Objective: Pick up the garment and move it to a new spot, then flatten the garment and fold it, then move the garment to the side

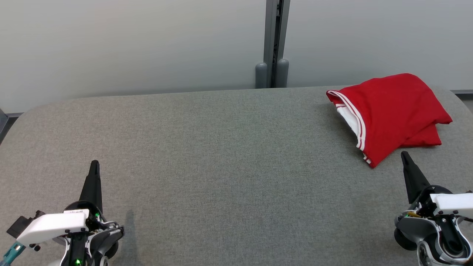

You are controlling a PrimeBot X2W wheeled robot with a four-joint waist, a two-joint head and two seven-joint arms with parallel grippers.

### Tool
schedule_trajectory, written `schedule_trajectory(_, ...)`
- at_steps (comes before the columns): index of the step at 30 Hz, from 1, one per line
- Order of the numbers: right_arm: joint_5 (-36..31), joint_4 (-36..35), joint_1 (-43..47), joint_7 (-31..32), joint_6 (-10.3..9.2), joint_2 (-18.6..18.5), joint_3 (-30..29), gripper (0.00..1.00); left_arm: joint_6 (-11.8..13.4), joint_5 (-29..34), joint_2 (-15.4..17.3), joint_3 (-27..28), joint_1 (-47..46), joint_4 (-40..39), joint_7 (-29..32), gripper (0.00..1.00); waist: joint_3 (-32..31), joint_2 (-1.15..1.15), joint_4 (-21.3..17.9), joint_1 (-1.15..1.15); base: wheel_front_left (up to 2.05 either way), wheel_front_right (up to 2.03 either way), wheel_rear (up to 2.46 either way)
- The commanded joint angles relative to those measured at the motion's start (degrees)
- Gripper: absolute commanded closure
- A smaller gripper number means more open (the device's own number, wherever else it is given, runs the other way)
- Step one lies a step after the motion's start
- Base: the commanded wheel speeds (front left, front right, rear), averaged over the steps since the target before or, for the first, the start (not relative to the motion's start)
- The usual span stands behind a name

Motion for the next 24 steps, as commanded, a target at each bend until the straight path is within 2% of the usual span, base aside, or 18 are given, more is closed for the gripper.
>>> schedule_trajectory(1, 0.3, 0.1, -0.2, 0.3, 0.12, -0.2, -0.3, 1.0, -0.4, -0.2, 0.2, 0.2, -1.1, 0.0, 0.0, 1.0, 0.0, 0.0, 0.0, 0.0, 0.0, 0.0, 0.0)
schedule_trajectory(24, 0.2, 0.1, -0.2, 0.3, 0.12, -0.1, -0.4, 1.0, -0.4, -0.2, 0.2, 0.2, -1.1, 0.0, 0.0, 1.0, 0.0, 0.0, 0.0, 0.0, 0.0, 0.0, 0.0)
